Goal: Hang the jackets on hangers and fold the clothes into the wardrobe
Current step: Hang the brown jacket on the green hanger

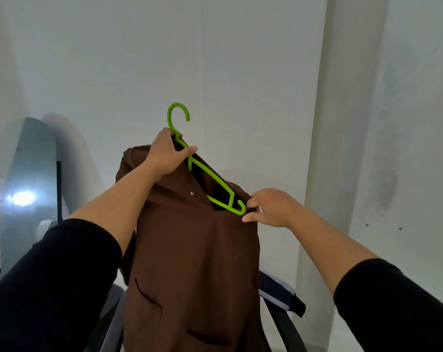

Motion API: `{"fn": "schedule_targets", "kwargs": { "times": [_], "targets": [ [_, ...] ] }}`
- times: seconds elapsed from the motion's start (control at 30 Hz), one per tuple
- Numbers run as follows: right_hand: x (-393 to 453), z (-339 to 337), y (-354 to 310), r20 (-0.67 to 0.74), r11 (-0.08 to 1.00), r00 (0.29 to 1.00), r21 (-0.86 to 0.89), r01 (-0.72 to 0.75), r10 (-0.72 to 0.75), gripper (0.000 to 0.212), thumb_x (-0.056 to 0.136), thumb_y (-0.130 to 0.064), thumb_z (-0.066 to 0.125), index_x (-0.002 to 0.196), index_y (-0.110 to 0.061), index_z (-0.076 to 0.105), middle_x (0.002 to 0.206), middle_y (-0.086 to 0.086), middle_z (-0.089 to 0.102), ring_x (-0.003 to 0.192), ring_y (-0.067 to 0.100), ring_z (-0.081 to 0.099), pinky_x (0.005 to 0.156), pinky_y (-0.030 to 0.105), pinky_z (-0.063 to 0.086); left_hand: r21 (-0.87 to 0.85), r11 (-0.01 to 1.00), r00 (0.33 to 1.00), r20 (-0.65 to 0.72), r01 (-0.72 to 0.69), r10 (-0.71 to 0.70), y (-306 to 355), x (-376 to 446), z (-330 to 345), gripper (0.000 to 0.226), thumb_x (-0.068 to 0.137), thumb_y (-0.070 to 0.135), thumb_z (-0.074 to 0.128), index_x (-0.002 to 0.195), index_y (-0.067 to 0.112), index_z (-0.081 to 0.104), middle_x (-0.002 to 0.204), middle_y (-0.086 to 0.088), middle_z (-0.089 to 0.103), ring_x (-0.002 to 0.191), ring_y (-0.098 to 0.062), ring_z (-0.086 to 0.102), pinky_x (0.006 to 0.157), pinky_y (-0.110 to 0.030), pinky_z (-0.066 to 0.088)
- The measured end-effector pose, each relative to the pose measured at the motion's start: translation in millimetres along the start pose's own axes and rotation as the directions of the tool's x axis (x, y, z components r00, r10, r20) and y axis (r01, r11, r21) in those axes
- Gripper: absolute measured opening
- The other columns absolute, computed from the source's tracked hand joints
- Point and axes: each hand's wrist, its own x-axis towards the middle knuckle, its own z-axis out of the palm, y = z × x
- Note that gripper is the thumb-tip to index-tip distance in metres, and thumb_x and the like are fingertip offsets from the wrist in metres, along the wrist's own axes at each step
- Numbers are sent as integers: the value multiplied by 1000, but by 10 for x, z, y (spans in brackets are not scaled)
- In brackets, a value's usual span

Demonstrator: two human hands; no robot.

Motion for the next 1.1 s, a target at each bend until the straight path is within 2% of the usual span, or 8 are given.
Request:
{"fn": "schedule_targets", "kwargs": {
  "times": [0.1,0.33,0.53,0.7,0.8,0.87,0.93,1.1],
  "targets": [
    [14,21,-34,-59,999,998,39,24,-22,34,92,-43,53,104,-16,68,69,-10,40,80,18,48,67,29,33,-3,1000,1000,-26,5,-5,11,-15,-14,52,78,39,72,114,10,47,111,-7,53,98,-19,53,80,-27,40],
    [43,75,-89,-61,962,993,258,-86,105,34,92,-38,53,73,-11,61,59,-4,43,57,11,41,57,28,32,5,999,984,-174,-36,36,37,-55,5,53,77,38,73,112,8,49,107,-5,48,98,-18,49,83,-27,40],
    [110,39,-153,-196,906,903,275,-323,382,32,89,-33,50,65,-13,57,61,-1,46,70,24,51,51,24,32,28,992,949,-287,-125,128,126,-103,94,51,75,35,75,108,6,49,101,-1,43,103,-24,47,91,-34,41],
    [128,-40,-100,-259,919,902,288,-271,347,46,91,-35,52,50,-21,38,56,-2,40,59,19,44,48,25,26,99,976,923,-320,-194,215,195,-137,142,50,77,33,74,108,3,49,106,-10,47,105,-26,42,93,-34,37],
    [88,-94,-106,-189,980,962,74,-185,196,43,93,-35,48,53,-20,43,61,-1,44,69,22,49,51,25,28,104,972,931,-283,-211,232,207,-138,154,52,77,33,74,110,3,48,109,-12,47,106,-27,41,92,-32,36],
    [62,-107,-103,-111,979,984,-137,-153,139,34,96,-38,43,74,-18,60,80,0,56,86,24,55,66,27,35,75,979,945,-258,-190,203,232,-128,138,53,76,33,75,111,3,47,106,-9,45,105,-25,42,88,-28,36],
    [45,-100,-49,-66,950,986,-264,-167,155,31,97,-40,41,92,-20,64,97,0,61,100,22,55,80,32,33,47,986,960,-224,-161,168,259,-111,117,54,75,33,76,110,4,46,102,-5,43,101,-22,45,83,-26,36],
    [18,-82,3,93,961,983,-242,-133,159,28,96,-41,44,91,-20,62,92,-2,56,98,20,54,77,31,33,54,990,966,-218,-131,140,260,-114,118,53,74,34,77,106,4,46,99,-4,43,99,-25,48,81,-29,39]
  ]
}}
